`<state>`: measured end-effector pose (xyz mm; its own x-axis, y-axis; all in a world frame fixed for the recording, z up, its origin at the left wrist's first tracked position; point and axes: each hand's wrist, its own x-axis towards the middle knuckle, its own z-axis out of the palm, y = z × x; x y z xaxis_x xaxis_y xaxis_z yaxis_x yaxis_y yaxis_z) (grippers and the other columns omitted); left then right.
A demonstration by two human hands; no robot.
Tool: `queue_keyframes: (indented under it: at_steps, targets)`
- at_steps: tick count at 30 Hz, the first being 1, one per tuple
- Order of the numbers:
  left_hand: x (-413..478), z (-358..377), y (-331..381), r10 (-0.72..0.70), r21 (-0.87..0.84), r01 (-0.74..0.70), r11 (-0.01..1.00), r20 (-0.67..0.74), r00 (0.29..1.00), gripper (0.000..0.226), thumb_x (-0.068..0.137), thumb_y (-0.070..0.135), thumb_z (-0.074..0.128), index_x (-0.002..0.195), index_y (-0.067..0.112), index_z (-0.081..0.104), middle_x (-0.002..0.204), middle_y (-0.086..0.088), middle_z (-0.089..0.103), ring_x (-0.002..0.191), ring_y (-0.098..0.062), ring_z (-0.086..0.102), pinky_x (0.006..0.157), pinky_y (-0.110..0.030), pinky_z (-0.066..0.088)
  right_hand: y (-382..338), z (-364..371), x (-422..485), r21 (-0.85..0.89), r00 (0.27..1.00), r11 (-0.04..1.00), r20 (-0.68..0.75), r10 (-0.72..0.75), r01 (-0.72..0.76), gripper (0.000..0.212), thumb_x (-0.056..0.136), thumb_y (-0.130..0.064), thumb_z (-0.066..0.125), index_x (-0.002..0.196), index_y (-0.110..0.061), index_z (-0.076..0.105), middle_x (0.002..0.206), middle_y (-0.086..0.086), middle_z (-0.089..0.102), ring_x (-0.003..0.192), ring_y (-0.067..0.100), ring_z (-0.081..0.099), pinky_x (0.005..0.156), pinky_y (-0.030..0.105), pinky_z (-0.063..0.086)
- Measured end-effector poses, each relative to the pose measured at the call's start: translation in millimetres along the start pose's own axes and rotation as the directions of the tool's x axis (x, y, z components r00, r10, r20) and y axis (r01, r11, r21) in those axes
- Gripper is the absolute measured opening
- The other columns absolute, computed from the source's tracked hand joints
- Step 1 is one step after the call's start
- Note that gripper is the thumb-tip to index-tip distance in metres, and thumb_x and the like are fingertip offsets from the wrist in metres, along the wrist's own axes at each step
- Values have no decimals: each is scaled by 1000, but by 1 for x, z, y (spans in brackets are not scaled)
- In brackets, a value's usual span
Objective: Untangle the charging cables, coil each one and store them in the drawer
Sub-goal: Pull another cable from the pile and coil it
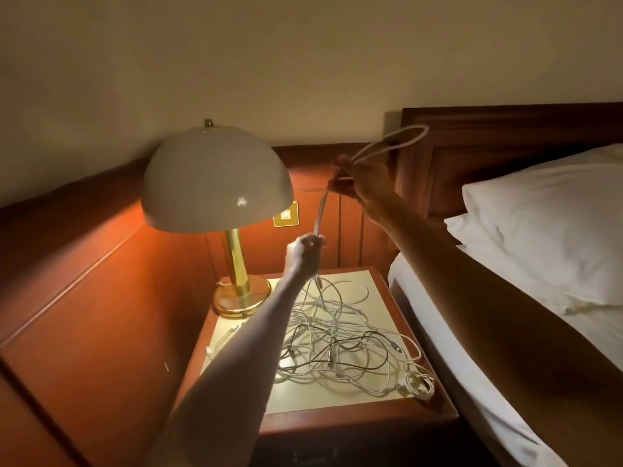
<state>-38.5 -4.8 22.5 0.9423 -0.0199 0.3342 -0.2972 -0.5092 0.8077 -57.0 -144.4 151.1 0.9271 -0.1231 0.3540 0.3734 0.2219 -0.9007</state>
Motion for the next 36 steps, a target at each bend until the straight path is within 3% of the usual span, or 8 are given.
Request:
queue_keyframes:
  at_steps: [4, 7, 13, 19, 25, 30, 34, 36]
  targets:
    - [39, -35, 29, 124, -136, -152, 979, -194, 973, 23, 99, 9, 52, 91, 16, 72, 86, -5, 74, 66, -9, 61, 65, -27, 54, -15, -24, 2, 290, 994, 954, -55, 92, -73, 17, 99, -13, 59, 88, -2, 64, 78, 10, 68, 71, 19, 70, 62, 28, 59]
    - [47, -53, 58, 169, -277, -227, 934, -217, 961, 20, 99, 3, 51, 99, 0, 71, 75, 1, 66, 61, -5, 58, 59, -21, 51, -11, -32, -1, 351, 957, 911, -105, 270, -218, 18, 98, -11, 60, 84, -2, 63, 70, 11, 70, 67, 21, 71, 56, 27, 58]
    - [37, -68, 57, 266, -213, -319, 924, -243, 933, 19, 97, 20, 61, 95, 6, 74, 71, 0, 69, 59, -7, 64, 66, -32, 59, 12, -34, -22, 439, 866, 786, -32, 499, -436, 21, 100, -10, 56, 84, 2, 61, 64, 14, 66, 68, 21, 62, 59, 30, 59]
    - [35, -92, 85, 389, -179, -465, 867, -340, 856, 23, 93, 31, 67, 98, 10, 76, 74, -3, 72, 64, -8, 71, 68, -35, 61, 20, -32, -27, 468, 868, 751, 77, 491, -466, 17, 99, -17, 58, 94, -2, 65, 71, 10, 69, 63, 18, 67, 56, 29, 59]
    - [29, -109, 119, 580, -15, -630, 777, -374, 724, 22, 92, 24, 64, 110, 15, 75, 91, -2, 76, 74, -11, 71, 70, -20, 56, 13, -28, -34, 489, 889, 752, 127, 441, -442, 18, 99, -21, 61, 100, -4, 67, 82, 10, 72, 74, 18, 71, 63, 33, 60]
    - [26, -122, 122, 621, 77, -636, 768, -334, 709, 24, 93, 25, 64, 112, 14, 75, 91, 0, 76, 75, -7, 70, 74, -31, 59, 12, -29, -42, 496, 903, 759, 159, 399, -423, 20, 99, -23, 60, 101, -3, 66, 99, 15, 74, 86, 27, 74, 69, 37, 61]
    - [22, -142, 131, 751, 356, -662, 660, -325, 575, 25, 95, 28, 62, 115, 18, 73, 98, -1, 76, 79, -9, 68, 74, -25, 54, 9, -28, -52, 443, 886, 768, 252, 389, -463, 31, 103, -32, 52, 104, -8, 71, 106, 14, 73, 86, 29, 73, 70, 38, 60]
    - [22, -154, 133, 785, 522, -616, 590, -192, 589, 28, 96, 35, 60, 117, 21, 72, 101, -3, 76, 82, -16, 70, 76, -30, 53, 10, -26, -55, 461, 888, 759, 237, 394, -460, 31, 103, -32, 52, 101, -7, 71, 103, 14, 73, 83, 28, 72, 69, 36, 60]
